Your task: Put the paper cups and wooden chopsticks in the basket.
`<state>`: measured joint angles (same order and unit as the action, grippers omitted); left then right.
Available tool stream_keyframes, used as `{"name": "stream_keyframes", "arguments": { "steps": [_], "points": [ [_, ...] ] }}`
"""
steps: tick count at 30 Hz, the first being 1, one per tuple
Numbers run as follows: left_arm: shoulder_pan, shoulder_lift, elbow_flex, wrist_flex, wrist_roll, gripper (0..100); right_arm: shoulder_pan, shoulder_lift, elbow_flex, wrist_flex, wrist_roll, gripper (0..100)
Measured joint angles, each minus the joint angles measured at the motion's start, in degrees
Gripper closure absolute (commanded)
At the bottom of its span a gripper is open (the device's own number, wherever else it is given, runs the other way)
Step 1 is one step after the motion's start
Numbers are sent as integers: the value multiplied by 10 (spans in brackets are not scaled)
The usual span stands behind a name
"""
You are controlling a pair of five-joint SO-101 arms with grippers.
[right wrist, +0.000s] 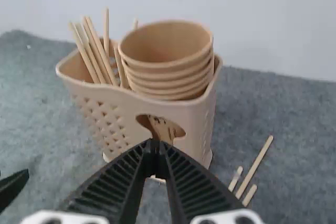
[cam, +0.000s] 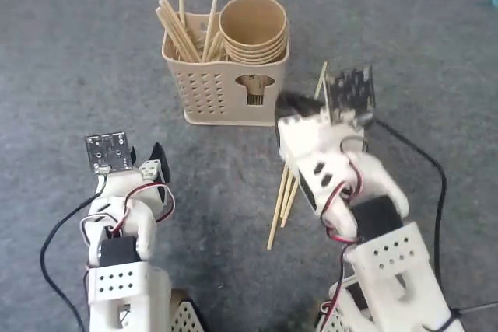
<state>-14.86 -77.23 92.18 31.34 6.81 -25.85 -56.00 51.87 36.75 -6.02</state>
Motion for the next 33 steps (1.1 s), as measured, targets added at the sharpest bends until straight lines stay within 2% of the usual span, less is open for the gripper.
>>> {"name": "stream_keyframes", "arguments": {
  "steps": [5, 13, 29, 33],
  "points": [
    [0, 0, 0, 23, 0, 848, 34, -11, 109, -12, -32, 991],
    [0, 0, 0, 27, 0, 848, 84, 41, 134, -20, -69, 990],
    [0, 0, 0, 27, 0, 848, 103, 538, -132, -24, -85, 984],
    [0, 0, 0, 27, 0, 848, 133, 595, -178, -24, -117, 906]
  ]
}}
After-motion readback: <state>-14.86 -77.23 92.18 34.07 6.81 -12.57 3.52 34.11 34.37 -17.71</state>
